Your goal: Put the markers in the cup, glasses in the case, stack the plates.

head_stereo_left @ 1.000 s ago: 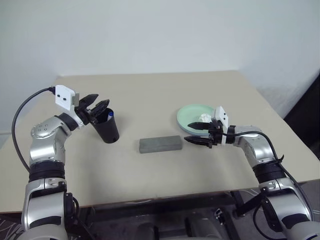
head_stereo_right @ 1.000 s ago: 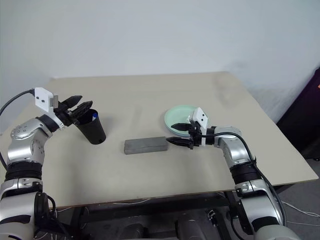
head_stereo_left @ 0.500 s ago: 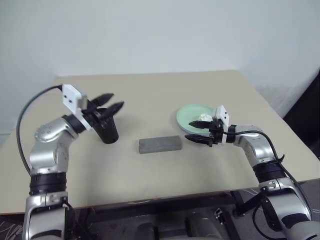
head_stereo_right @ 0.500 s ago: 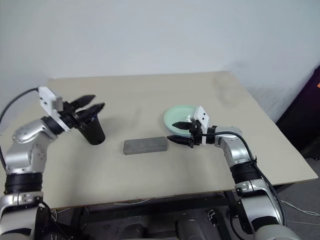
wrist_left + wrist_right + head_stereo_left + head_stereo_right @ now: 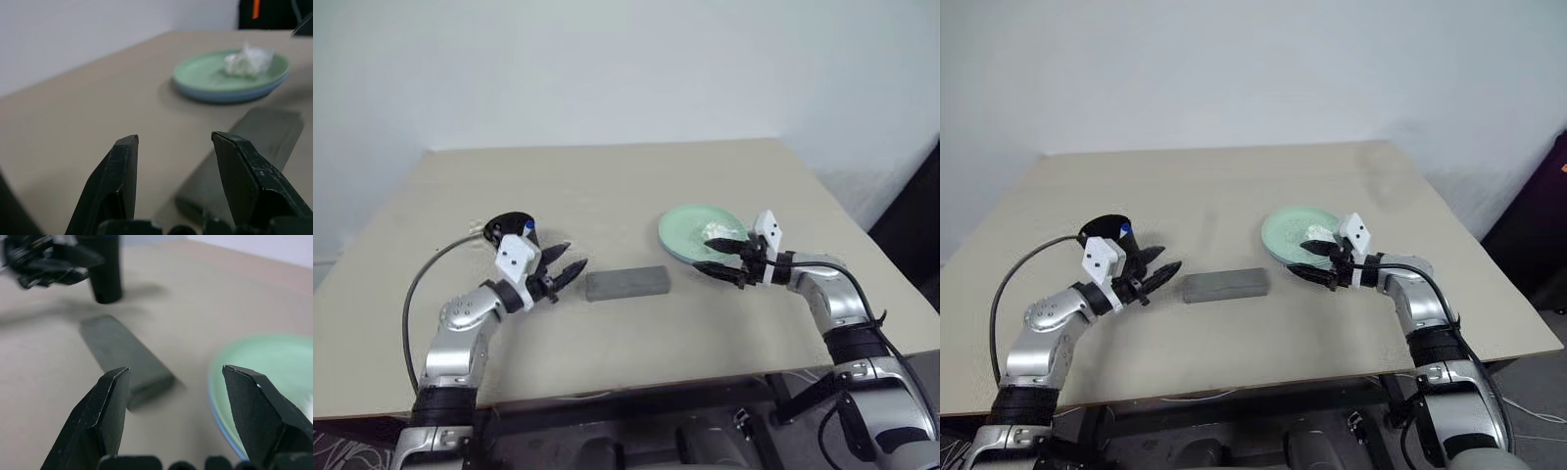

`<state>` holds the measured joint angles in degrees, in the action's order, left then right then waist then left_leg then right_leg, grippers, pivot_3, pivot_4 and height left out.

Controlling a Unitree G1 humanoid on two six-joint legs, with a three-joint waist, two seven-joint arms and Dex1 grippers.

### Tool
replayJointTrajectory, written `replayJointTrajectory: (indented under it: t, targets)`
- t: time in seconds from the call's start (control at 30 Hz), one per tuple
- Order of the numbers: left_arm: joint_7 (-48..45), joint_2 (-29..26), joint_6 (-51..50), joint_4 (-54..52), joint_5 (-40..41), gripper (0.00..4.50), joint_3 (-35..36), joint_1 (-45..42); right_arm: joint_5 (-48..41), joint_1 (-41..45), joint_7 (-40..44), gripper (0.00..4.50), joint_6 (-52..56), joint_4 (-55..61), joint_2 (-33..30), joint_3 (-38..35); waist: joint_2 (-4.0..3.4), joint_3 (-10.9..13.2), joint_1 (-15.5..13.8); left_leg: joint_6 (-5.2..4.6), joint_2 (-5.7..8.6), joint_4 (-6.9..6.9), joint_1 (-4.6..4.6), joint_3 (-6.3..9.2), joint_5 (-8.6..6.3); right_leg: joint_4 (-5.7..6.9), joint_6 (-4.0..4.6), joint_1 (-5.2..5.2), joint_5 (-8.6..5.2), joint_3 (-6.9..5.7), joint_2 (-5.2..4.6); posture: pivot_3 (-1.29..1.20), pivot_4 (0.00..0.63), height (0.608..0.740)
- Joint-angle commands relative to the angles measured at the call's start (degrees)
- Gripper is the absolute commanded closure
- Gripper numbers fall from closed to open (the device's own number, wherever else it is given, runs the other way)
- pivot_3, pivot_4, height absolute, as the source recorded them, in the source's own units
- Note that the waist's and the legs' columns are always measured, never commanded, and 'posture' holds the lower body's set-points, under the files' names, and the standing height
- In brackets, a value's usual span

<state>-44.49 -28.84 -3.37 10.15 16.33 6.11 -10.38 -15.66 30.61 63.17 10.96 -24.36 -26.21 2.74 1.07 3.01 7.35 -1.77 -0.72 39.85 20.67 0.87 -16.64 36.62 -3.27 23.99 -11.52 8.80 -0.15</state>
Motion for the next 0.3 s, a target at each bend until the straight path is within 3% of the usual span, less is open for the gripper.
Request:
replayJointTrajectory:
  t: [0.03, 0.3]
  targets:
    - [2.4, 1.0, 3.2, 0.1, 0.1, 2.04, 2.4, 0.6, -0.7, -0.5, -1.2, 1.21, -0.2, 1.8, -1.8, -2.6, 0.00, 0.0, 0.0, 0.00, 0.00, 0.00, 0.01, -0.02, 0.00, 0.00, 0.00, 0.02, 0.00, 0.01, 0.00, 0.00, 0.000, 0.740]
    - [4.6, 2.6, 2.9, -2.4, 0.5, 2.04, 2.6, 3.9, -0.9, -2.7, -2.4, 1.21, 0.8, 4.1, -1.7, -2.5, 0.00, 0.0, 0.0, 0.00, 0.00, 0.01, -0.02, -0.02, 0.00, 0.01, 0.00, -0.01, 0.00, 0.02, 0.00, 0.00, 0.000, 0.740]
